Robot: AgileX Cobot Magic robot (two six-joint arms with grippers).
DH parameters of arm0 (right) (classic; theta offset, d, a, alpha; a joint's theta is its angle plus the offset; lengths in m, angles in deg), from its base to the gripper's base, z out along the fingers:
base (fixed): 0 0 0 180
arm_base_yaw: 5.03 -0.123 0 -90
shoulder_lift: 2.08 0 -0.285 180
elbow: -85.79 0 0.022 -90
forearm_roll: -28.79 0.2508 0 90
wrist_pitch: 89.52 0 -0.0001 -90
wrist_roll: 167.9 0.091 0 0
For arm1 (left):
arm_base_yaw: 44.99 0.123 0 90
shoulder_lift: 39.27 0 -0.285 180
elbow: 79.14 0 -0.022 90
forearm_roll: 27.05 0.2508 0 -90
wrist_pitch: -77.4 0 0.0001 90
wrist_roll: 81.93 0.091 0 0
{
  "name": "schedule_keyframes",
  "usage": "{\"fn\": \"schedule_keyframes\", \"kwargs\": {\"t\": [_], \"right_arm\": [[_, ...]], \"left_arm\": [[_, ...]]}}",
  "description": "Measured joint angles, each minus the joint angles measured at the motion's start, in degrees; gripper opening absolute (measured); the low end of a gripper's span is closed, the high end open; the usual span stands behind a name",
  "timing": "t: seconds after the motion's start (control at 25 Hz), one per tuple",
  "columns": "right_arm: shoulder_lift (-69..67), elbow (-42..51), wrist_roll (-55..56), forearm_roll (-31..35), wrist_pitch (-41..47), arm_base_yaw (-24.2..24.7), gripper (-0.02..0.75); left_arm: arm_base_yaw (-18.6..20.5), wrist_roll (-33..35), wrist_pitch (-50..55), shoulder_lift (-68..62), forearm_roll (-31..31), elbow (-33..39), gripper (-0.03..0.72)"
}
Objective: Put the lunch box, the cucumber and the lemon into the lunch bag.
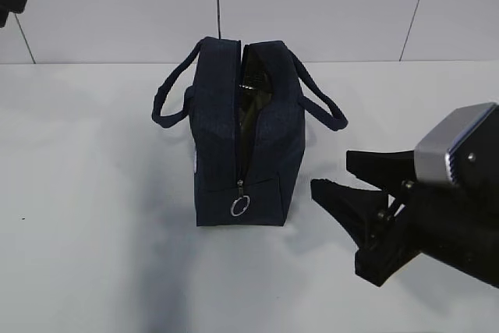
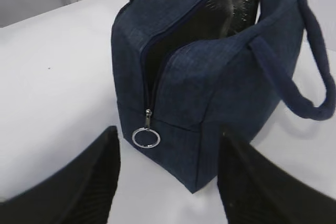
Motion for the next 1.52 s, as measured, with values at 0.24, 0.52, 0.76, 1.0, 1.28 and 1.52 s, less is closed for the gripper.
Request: {"fn": "schedule_keyframes", "kwargs": {"t": [0.24,0.52,0.76,1.0,1.28,1.52], "right_arm": [[-10.2,0.0,0.63,-0.96,-10.75,0.0,0.437],[-26.13,-0.32,0.67,-0.96,-27.85,0.0,0.437],[-35.34,-1.27,0.76,-2.46,-29.3,0.0,0.436],[-35.68,-4.32,0.8,-6.3,-29.71,0.0,0.436],[-39.2,-8.29,1.24,-7.94,-30.11,0.0,0.436],[-41.57,-11.68,3.09,-8.07,-30.11,0.0,0.436]], "left_arm": [[0.0,0.0,0.0,0.0,0.51,0.0,0.228],[0.0,0.0,0.0,0.0,-0.84,0.0,0.228],[0.0,0.0,0.0,0.0,-1.08,0.0,0.228],[0.0,0.0,0.0,0.0,-1.08,0.0,0.228],[0.0,0.0,0.0,0.0,-1.08,0.0,0.228],[0.0,0.0,0.0,0.0,-1.16,0.0,0.228]]}}
